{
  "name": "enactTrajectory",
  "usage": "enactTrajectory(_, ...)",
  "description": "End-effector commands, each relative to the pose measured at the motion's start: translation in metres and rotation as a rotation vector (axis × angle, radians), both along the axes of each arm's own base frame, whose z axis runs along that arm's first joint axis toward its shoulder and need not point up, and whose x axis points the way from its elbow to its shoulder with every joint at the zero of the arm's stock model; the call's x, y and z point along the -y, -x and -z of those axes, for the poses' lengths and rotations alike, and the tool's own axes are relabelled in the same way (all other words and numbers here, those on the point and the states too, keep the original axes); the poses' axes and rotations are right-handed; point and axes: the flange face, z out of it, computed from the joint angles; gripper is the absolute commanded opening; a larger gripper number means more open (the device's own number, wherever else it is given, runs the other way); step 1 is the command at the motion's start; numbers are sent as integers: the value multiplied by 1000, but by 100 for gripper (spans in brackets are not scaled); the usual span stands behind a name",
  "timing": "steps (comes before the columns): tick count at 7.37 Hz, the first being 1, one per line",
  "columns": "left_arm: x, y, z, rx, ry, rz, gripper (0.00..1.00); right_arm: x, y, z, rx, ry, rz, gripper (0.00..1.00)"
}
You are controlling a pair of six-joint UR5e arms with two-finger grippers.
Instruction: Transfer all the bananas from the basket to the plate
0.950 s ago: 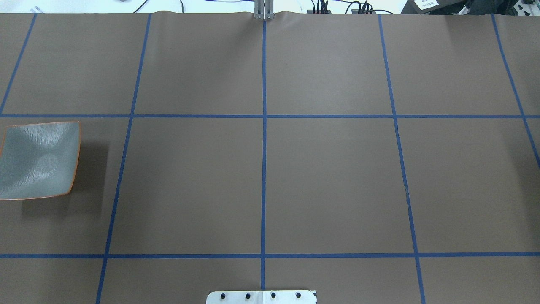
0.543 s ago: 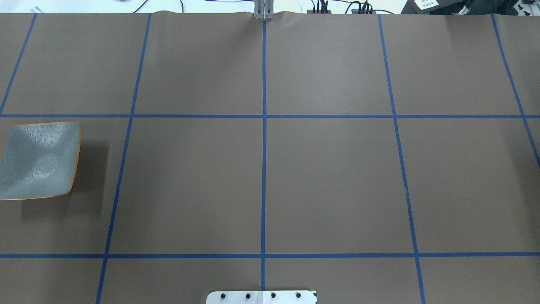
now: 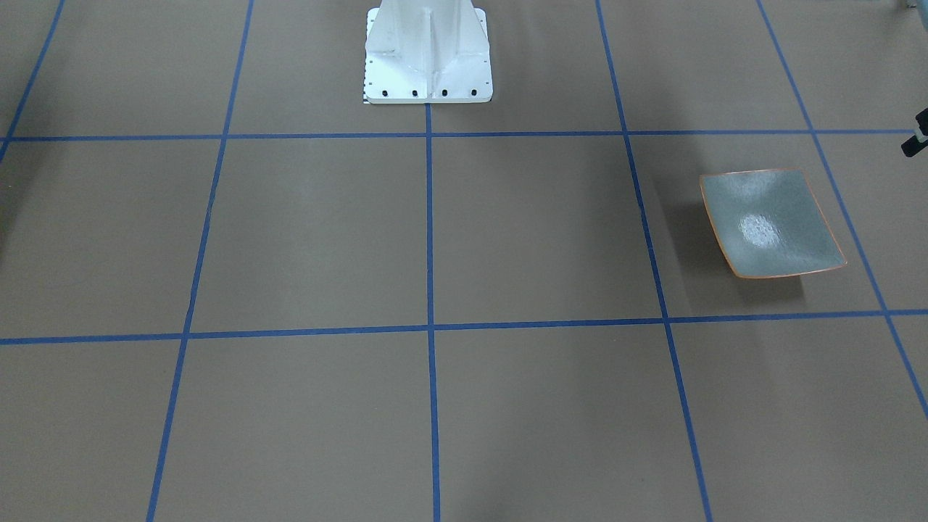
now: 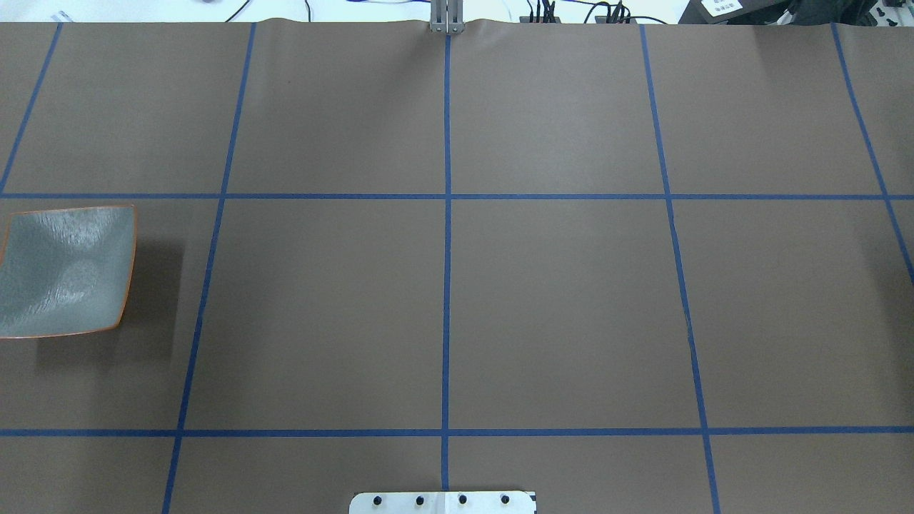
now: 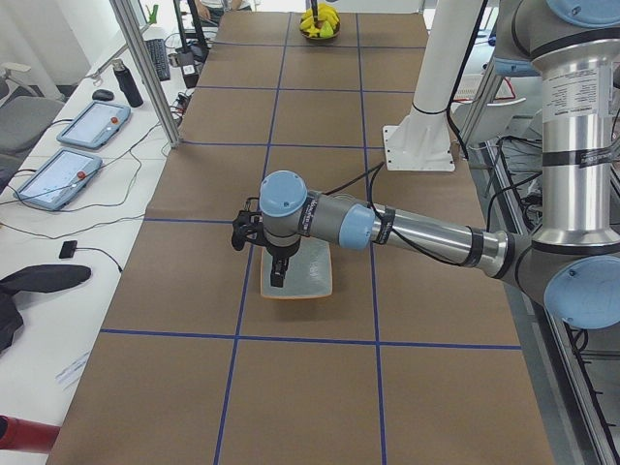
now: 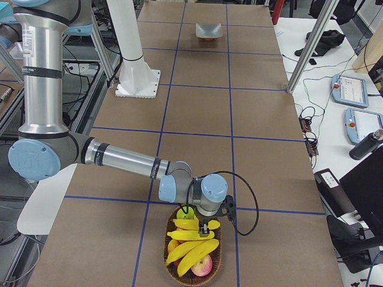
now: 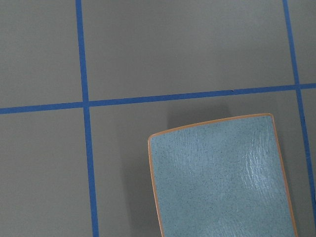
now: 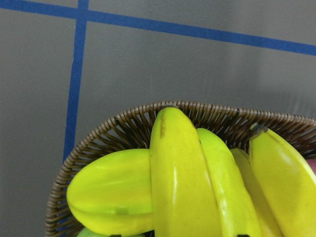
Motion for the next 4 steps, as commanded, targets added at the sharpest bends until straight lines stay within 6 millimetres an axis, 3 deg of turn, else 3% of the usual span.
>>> enactTrajectory(1, 0, 0, 0, -2, 2, 1, 100, 10, 1, 7, 1, -12, 1, 0)
enactTrajectory(4, 0, 1, 2, -4, -2, 2, 100, 18, 2, 14, 12, -26, 4, 0)
